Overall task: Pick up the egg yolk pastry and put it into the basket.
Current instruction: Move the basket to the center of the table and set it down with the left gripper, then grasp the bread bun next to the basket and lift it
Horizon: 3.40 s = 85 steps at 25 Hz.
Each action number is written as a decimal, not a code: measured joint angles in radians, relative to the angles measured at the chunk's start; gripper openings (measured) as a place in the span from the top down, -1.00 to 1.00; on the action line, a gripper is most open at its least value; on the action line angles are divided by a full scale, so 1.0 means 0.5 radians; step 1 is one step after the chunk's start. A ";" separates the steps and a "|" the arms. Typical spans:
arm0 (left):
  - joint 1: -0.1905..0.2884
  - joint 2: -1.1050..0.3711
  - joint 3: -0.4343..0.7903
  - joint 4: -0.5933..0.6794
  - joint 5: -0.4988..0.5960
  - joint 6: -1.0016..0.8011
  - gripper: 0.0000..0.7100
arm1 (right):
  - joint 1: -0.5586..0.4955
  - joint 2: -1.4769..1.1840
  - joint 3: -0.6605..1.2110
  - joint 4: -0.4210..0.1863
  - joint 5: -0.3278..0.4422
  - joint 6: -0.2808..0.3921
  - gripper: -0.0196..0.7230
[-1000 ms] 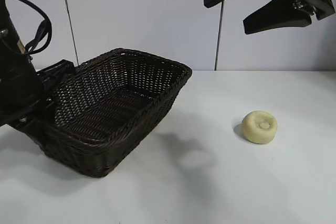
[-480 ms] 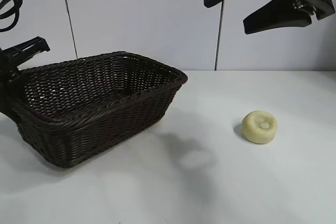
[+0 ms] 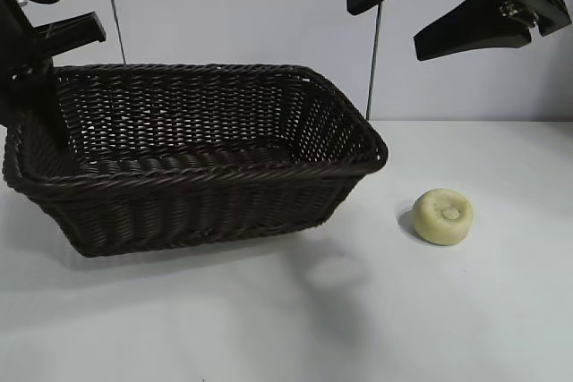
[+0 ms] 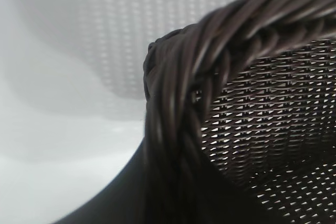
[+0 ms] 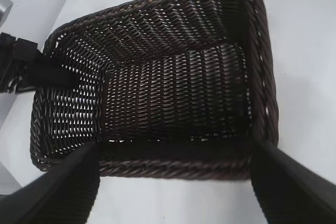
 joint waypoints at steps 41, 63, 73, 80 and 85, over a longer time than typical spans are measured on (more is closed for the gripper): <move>0.004 0.485 -0.387 -0.123 0.195 0.610 -0.56 | 0.000 0.000 0.000 0.000 0.012 0.002 -0.58; 0.070 0.176 -0.564 0.442 0.396 0.401 -0.60 | 0.000 0.000 0.000 0.000 0.012 0.002 -0.58; 0.421 0.176 -0.564 0.465 0.458 0.401 -0.60 | 0.000 0.000 0.000 0.000 0.012 0.002 -0.58; 0.465 0.069 -0.557 0.485 0.482 0.422 -0.60 | 0.000 0.000 0.000 0.000 0.012 0.002 -0.58; 0.465 -0.208 -0.449 0.499 0.484 0.426 -0.60 | 0.000 0.000 0.000 0.000 0.012 0.002 -0.58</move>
